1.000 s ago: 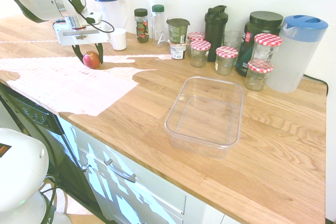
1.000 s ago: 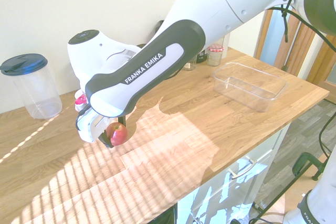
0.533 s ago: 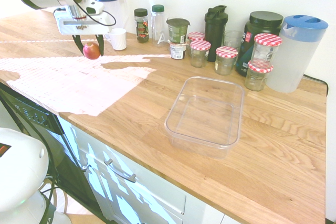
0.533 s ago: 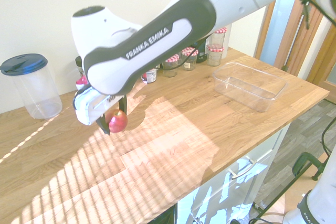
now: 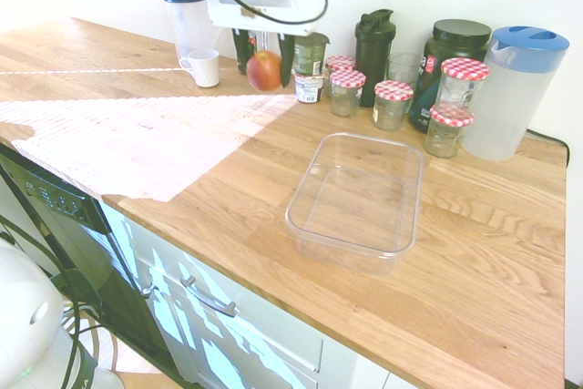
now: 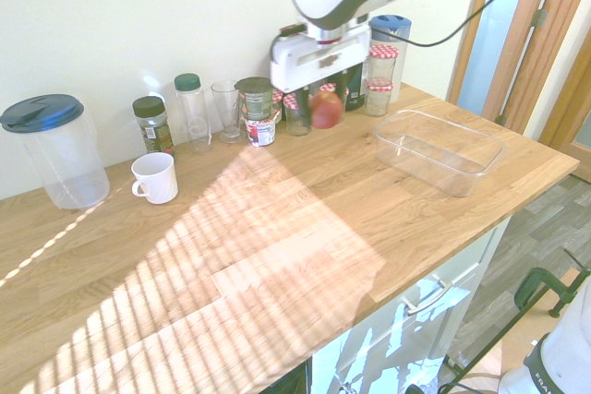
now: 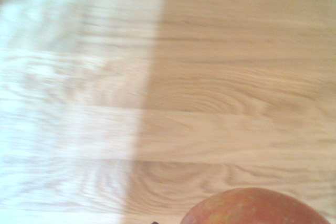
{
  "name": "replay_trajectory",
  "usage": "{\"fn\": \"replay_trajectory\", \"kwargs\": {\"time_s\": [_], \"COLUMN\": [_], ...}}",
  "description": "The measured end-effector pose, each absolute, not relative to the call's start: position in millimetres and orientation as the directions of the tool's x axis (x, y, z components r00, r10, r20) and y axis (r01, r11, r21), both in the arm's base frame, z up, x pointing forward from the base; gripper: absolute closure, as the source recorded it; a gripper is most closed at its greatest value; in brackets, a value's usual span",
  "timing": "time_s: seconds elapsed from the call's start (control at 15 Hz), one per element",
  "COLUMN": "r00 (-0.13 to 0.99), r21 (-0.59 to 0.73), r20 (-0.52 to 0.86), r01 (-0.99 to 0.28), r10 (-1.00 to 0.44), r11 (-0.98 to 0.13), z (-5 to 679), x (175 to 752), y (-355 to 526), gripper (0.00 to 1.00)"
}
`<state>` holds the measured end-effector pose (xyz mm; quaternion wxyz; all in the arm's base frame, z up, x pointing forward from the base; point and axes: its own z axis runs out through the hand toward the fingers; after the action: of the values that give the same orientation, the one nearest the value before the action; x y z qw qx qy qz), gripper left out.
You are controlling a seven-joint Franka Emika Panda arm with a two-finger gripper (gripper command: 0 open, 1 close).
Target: Put the apple into the container
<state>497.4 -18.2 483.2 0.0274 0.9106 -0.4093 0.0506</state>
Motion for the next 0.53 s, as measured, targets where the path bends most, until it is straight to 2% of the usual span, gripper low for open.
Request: {"fn": "replay_trajectory", "kwargs": {"time_s": [0.2, 0.53], "r00": [0.588, 0.530], "r21": [-0.002, -0.001], "r20": [0.110, 0.096], "r01": [-0.806, -0.846], "r10": [-0.801, -0.842], "r11": [-0.592, -0.533], "z": [457, 440], "x": [475, 444], "y": [-92, -184], "gripper": [1.00, 1.00]}}
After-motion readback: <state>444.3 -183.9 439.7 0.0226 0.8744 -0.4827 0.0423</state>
